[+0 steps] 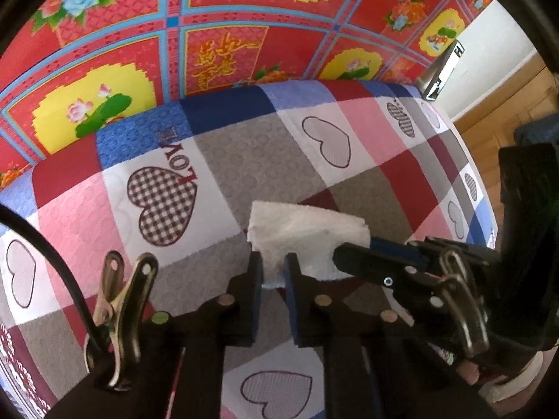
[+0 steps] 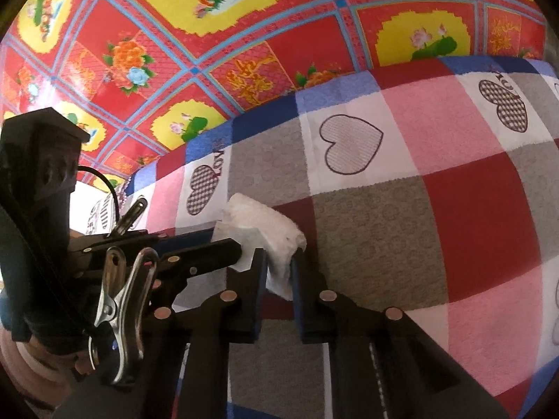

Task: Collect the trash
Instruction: 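Close the left gripper on the white folded tissue and lift it, then carry the white tissue with the left gripper off the bed to the red bin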

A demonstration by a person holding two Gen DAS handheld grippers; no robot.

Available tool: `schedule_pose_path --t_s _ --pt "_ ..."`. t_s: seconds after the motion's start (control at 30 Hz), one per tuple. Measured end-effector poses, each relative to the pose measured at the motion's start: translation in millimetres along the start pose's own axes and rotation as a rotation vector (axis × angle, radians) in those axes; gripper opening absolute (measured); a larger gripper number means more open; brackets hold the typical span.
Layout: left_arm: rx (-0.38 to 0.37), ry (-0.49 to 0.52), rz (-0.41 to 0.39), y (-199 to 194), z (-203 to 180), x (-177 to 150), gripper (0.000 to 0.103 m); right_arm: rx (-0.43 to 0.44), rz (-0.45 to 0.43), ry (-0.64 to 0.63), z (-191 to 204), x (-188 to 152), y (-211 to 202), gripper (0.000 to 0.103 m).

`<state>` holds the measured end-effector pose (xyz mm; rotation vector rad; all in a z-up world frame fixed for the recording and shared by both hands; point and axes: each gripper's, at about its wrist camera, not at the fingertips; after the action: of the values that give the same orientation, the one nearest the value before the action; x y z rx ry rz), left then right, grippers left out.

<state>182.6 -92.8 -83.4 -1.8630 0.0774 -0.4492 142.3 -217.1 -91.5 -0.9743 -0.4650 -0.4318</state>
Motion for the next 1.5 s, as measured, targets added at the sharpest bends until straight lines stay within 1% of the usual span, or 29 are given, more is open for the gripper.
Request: schedule_pose_path --t_s 0.13,0.3,0.47,0.73,1.07,1.27,1.5 --pt "0.002 -0.013 -0.02 -10.1 3.1 -9.2 0.01 0.012 0.003 -0.014 5.3 -2.4 -0.7 0.014" --pt "0.007 -0.054 -0.044 -24.0 13.0 -22.7 0.01 0.038 0.007 -0.048 18.5 -6.6 -0.5 0.014" --pt "0.03 -0.099 -0.075 -42.6 26.0 -41.2 0.01 0.061 0.02 -0.096 35.7 -11.3 2.4 0.013" --pt "0.069 -0.179 -0.143 -79.4 49.6 -78.0 0.01 0.098 0.039 -0.209 84.2 -26.1 6.8 0.013" --pt "0.094 -0.269 -0.207 -116.5 76.3 -124.3 0.009 0.13 0.057 -0.317 140.8 -46.1 5.3 0.013" --pt "0.108 -0.296 -0.25 -141.3 92.1 -150.7 0.009 0.144 0.054 -0.357 172.2 -58.4 4.4 0.013" --pt "0.12 -0.328 -0.297 -174.1 115.4 -191.3 0.009 0.152 0.042 -0.419 224.0 -80.9 1.1 0.013"
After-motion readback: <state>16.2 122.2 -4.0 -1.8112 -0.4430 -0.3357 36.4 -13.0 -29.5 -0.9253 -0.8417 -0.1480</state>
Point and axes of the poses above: each gripper's, at about its wrist camera, not at the fingertips, and y roughly the way its jaws point, z to its left, x to its top, and after that the axes turned 3 degrees about z, right-handed
